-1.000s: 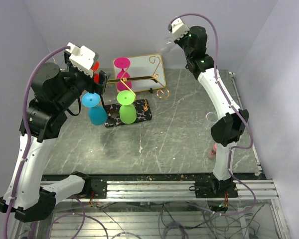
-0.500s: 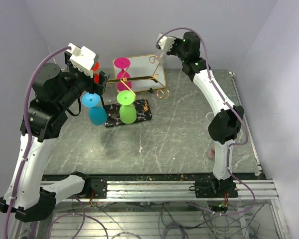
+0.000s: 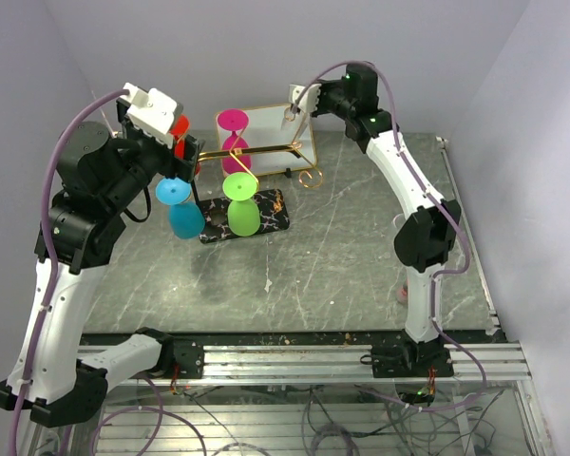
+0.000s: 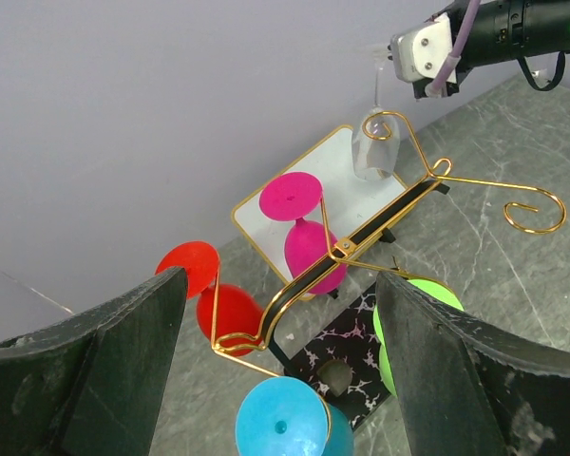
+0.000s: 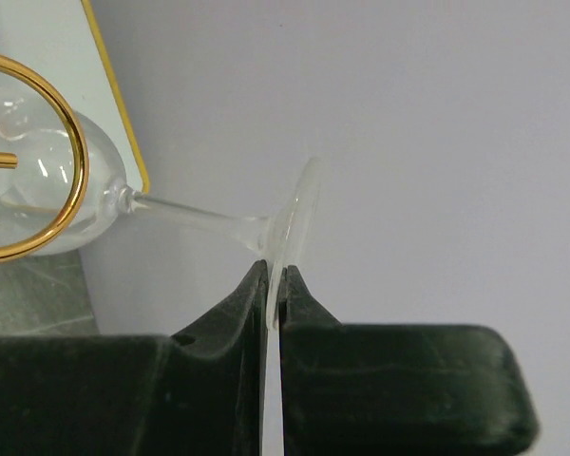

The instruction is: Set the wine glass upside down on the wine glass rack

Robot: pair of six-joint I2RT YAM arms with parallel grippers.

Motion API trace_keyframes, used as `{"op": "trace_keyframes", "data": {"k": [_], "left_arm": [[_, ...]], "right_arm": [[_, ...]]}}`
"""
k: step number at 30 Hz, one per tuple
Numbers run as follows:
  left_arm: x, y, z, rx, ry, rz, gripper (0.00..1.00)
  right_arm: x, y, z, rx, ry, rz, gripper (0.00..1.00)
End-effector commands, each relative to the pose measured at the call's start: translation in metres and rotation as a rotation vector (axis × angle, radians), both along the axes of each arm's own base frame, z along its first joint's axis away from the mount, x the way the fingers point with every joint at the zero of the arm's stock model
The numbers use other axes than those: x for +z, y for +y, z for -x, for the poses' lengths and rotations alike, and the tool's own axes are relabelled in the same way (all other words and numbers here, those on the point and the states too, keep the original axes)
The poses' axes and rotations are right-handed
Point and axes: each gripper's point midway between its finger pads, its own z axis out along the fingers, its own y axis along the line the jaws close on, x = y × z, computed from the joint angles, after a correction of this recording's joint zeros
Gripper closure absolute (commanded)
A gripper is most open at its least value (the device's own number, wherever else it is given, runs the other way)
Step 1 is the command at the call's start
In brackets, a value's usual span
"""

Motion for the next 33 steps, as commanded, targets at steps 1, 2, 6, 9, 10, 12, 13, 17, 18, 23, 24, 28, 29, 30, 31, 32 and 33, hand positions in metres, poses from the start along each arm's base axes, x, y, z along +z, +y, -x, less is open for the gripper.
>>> {"op": "trace_keyframes", "data": {"k": [1,2,6,9,10,12,13,17,18,23,24,28,29,30,31,32,33], "left_arm": [[0.018,0.006,0.006,0.009,-0.050,0.015,0.10],[0.018,0.006,0.006,0.008,-0.050,0.016,0.10],[0.018,0.006,0.005,0.008,-0.049,0.019,0.10],[0.020,0.007,0.005,0.009,-0.051,0.021,0.10],[0.021,0.008,0.005,0.011,-0.053,0.023,0.10],[0.021,0.008,0.005,0.014,-0.054,0.022,0.10],[0.022,0.009,0.005,0.016,-0.055,0.022,0.10],[0.021,0.011,0.004,0.021,-0.053,0.021,0.10],[0.020,0.011,0.003,0.023,-0.051,0.020,0.10],[0.018,0.013,0.002,0.027,-0.049,0.016,0.10],[0.018,0.012,0.001,0.026,-0.046,0.017,0.10],[0.017,0.012,-0.001,0.026,-0.044,0.012,0.10],[0.016,0.011,-0.001,0.024,-0.044,0.011,0.10],[0.016,0.011,-0.002,0.024,-0.043,0.010,0.10],[0.016,0.011,-0.002,0.024,-0.043,0.010,0.10],[0.016,0.011,-0.002,0.022,-0.042,0.010,0.10],[0.016,0.011,-0.002,0.021,-0.043,0.008,0.10]], "right_arm": [[0.028,0.020,0.009,0.123,-0.085,0.031,1.00],[0.026,0.023,0.010,0.138,-0.084,0.043,1.00],[0.018,0.034,0.015,0.192,-0.077,0.088,1.00],[0.017,0.043,0.017,0.217,-0.089,0.106,1.00],[0.016,0.046,0.018,0.226,-0.092,0.109,1.00],[0.016,0.053,0.018,0.238,-0.099,0.113,1.00],[0.016,0.057,0.019,0.246,-0.103,0.112,1.00],[0.019,0.071,0.023,0.282,-0.110,0.107,1.00],[0.019,0.076,0.026,0.298,-0.108,0.106,1.00],[0.014,0.090,0.040,0.353,-0.084,0.132,1.00],[0.013,0.091,0.042,0.361,-0.080,0.139,1.00],[0.014,0.096,0.051,0.384,-0.073,0.158,1.00],[0.015,0.097,0.054,0.389,-0.071,0.160,1.00],[0.015,0.097,0.056,0.393,-0.067,0.161,1.00],[0.015,0.098,0.058,0.395,-0.063,0.163,1.00],[0.016,0.098,0.060,0.397,-0.062,0.167,1.00],[0.016,0.097,0.061,0.396,-0.061,0.172,1.00]]}}
